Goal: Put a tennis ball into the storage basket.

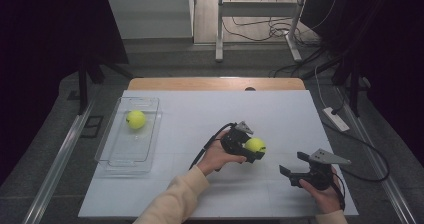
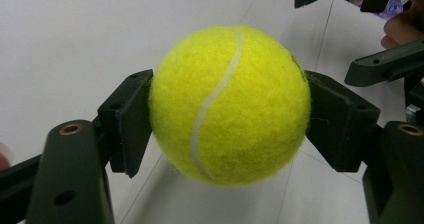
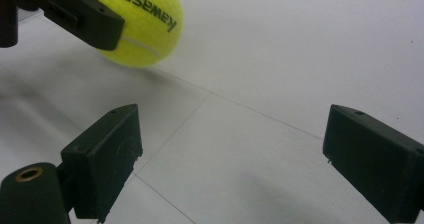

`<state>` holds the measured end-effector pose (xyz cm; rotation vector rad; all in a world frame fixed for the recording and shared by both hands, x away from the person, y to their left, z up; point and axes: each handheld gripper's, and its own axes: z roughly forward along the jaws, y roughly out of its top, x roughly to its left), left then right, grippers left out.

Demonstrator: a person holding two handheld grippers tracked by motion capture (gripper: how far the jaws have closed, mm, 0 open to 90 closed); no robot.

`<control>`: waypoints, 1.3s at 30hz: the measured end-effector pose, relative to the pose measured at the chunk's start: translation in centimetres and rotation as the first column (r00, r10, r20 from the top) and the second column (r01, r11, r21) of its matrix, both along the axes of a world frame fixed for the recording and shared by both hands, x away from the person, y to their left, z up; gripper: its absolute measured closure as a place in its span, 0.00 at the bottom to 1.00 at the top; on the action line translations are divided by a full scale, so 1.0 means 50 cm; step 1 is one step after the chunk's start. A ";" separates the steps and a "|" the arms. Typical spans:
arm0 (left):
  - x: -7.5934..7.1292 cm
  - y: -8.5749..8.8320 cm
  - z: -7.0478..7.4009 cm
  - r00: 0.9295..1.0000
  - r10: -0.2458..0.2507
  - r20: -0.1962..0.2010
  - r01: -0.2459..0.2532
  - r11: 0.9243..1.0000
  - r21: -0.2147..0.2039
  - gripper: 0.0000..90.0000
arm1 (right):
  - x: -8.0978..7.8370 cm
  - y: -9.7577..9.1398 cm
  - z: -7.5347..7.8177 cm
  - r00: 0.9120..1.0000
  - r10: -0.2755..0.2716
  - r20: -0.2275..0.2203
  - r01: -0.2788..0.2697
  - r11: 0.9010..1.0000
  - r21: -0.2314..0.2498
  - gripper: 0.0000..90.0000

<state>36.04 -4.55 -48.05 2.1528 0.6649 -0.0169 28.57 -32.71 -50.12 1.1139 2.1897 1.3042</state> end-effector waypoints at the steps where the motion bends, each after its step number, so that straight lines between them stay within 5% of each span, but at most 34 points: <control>1: -0.001 0.002 0.002 1.000 0.006 -0.003 -0.006 1.000 -0.005 0.30 | 0.000 0.000 0.000 1.000 0.000 0.000 0.000 1.000 -0.001 0.10; 39: -0.015 0.088 0.052 0.993 0.105 0.043 -0.101 0.991 -0.087 0.30 | 0.002 0.002 -0.002 1.000 -0.001 -0.003 0.001 1.000 -0.004 0.10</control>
